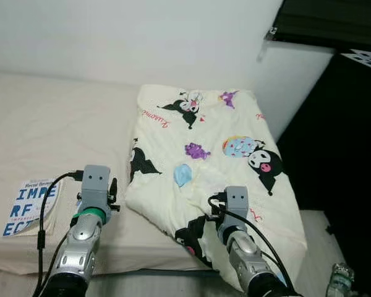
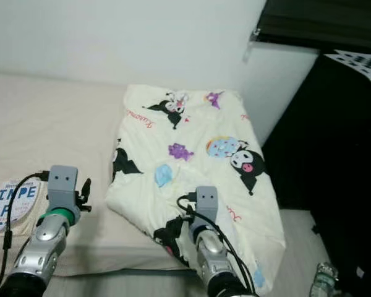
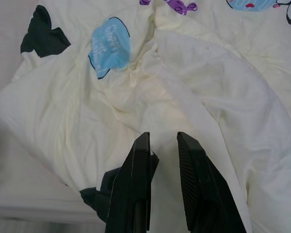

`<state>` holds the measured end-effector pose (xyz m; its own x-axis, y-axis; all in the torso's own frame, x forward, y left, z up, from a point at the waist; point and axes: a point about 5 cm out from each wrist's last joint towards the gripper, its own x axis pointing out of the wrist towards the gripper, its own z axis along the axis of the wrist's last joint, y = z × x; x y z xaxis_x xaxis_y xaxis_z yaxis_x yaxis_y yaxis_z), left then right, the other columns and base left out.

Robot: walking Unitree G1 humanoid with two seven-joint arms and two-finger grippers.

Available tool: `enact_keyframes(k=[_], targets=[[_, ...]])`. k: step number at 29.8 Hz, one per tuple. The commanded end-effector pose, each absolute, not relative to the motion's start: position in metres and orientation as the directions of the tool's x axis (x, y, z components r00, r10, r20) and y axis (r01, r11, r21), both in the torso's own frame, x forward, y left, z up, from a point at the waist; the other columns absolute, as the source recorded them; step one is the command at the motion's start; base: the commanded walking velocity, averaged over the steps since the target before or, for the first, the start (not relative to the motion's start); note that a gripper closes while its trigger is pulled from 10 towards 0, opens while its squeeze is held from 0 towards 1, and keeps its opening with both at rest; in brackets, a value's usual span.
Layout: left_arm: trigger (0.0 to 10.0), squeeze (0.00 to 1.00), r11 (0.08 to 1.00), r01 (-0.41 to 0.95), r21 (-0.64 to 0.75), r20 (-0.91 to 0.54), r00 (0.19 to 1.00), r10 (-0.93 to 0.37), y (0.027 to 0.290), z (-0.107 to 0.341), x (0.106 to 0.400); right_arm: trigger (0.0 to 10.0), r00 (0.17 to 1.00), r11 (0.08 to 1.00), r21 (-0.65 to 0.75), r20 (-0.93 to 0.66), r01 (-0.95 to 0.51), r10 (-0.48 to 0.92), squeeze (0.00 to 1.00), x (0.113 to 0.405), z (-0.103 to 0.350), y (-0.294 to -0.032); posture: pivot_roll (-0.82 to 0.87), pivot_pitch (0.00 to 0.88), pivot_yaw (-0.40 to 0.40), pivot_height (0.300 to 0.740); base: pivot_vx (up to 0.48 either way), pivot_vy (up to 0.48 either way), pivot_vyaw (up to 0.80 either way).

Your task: Clean up the room

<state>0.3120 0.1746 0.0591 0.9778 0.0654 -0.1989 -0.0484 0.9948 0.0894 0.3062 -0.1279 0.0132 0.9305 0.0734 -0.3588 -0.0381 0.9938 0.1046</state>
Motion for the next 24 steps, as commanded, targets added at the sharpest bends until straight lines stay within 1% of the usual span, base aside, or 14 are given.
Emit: enact_keyframes(k=[1, 8, 10, 15, 19, 23, 24], targets=[[10.0, 0.00, 0.997, -0.033, 0.074, -0.253, 0.966, 0.051, 0.172, 0.047, 0.306, 10.0, 0.921, 0.994, 0.113, -0.385, -0.013, 0.055, 0.00, 0.301, 0.007, -0.131, 0.07, 0.000, -0.007, 0.740, 0.000, 0.000, 0.00], [10.0, 0.00, 0.997, -0.025, 0.069, -0.260, 0.965, 0.042, 0.173, 0.045, 0.302, 10.0, 0.927, 0.992, 0.128, -0.370, -0.009, 0.056, 0.00, 0.301, 0.008, -0.131, 0.07, 0.000, -0.006, 0.740, 0.000, 0.000, 0.00], [10.0, 0.00, 0.996, -0.030, 0.088, -0.251, 0.967, 0.051, 0.173, 0.045, 0.301, 10.0, 0.933, 0.989, 0.150, -0.355, -0.013, 0.066, 0.00, 0.303, 0.010, -0.131, 0.08, 0.000, -0.019, 0.740, 0.000, 0.000, 0.00], [10.0, 0.00, 0.993, -0.036, 0.114, -0.239, 0.969, 0.063, 0.174, 0.044, 0.300, 10.0, 0.934, 0.989, 0.145, -0.351, -0.017, 0.068, 0.00, 0.304, 0.012, -0.131, 0.08, 0.000, -0.032, 0.740, 0.000, 0.000, 0.00], [10.0, 0.00, 0.994, -0.048, 0.100, -0.259, 0.963, 0.073, 0.175, 0.040, 0.298, 10.0, 0.934, 0.986, 0.162, -0.347, -0.023, 0.079, 0.00, 0.306, 0.014, -0.130, 0.08, 0.000, -0.039, 0.740, 0.000, 0.000, 0.00], [10.0, 0.00, 0.995, -0.051, 0.083, -0.278, 0.958, 0.073, 0.175, 0.037, 0.296, 10.0, 0.953, 0.959, 0.283, -0.285, -0.019, 0.103, 0.00, 0.310, 0.021, -0.130, 0.08, 0.000, -0.049, 0.740, 0.000, 0.000, 0.00], [10.0, 0.00, 0.995, -0.050, 0.081, -0.280, 0.957, 0.071, 0.174, 0.036, 0.296, 10.0, 0.956, 0.956, 0.292, -0.274, -0.021, 0.104, 0.00, 0.310, 0.022, -0.131, 0.08, 0.000, -0.053, 0.740, 0.000, 0.000, 0.00]])
